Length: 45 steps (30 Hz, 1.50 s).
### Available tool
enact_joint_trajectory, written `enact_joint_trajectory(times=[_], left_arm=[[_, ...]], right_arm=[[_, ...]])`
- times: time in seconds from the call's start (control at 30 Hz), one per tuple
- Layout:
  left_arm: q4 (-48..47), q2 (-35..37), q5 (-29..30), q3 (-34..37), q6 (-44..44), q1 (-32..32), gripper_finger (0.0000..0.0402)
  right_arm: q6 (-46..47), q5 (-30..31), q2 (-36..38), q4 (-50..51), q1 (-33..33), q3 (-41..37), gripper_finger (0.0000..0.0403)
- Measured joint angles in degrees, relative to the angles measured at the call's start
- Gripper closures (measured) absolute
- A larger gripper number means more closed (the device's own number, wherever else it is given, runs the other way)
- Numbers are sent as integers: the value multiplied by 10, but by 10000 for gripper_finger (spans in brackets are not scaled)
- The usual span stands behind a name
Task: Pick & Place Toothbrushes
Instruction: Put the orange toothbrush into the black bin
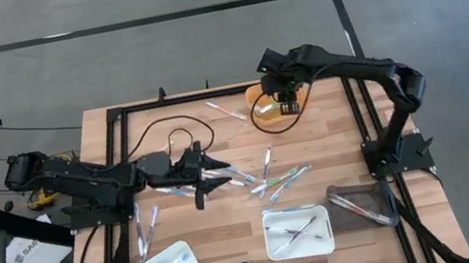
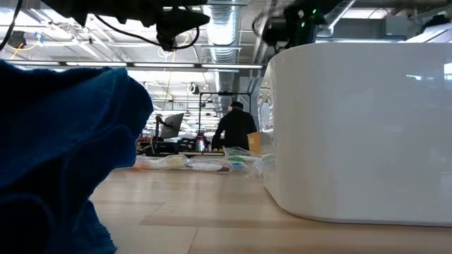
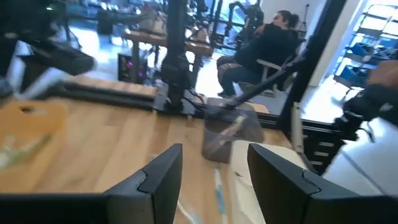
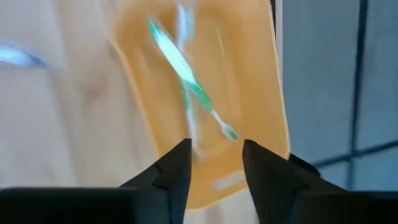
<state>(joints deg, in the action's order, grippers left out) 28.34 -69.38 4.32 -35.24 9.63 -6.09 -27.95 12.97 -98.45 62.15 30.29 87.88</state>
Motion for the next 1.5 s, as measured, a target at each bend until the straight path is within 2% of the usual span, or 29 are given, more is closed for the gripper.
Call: enact_joint_trajectory(times=[0.17, 0.37, 0.53, 0.7, 0.8, 1.03, 1.3, 1.4, 1.5], left_arm=[[27, 0, 3, 0, -33, 20, 225], [42, 0, 3, 0, -49, 44, 225], [64, 0, 4, 0, -71, 54, 225], [86, 0, 4, 0, -83, 54, 229], [88, 0, 4, 0, -83, 54, 235], [88, 0, 3, 0, -83, 46, 251], [86, 0, 4, 5, -59, 39, 263], [86, 0, 4, 14, -41, 32, 268], [85, 0, 5, 28, -19, 25, 276]], right_arm=[[56, -66, 51, 0, -21, 0, 307], [139, -76, 107, 0, -66, 0, 351], [159, -107, 146, -21, -125, 0, 376], [201, -108, 178, -87, -201, -3, 400], [227, -105, 205, -171, -251, -41, 399], [244, -99, 266, -395, -339, -188, 401], [246, -95, 306, -709, -367, -339, 400], [239, -103, 306, -808, -367, -371, 399], [220, -114, 306, -860, -366, -375, 399]])
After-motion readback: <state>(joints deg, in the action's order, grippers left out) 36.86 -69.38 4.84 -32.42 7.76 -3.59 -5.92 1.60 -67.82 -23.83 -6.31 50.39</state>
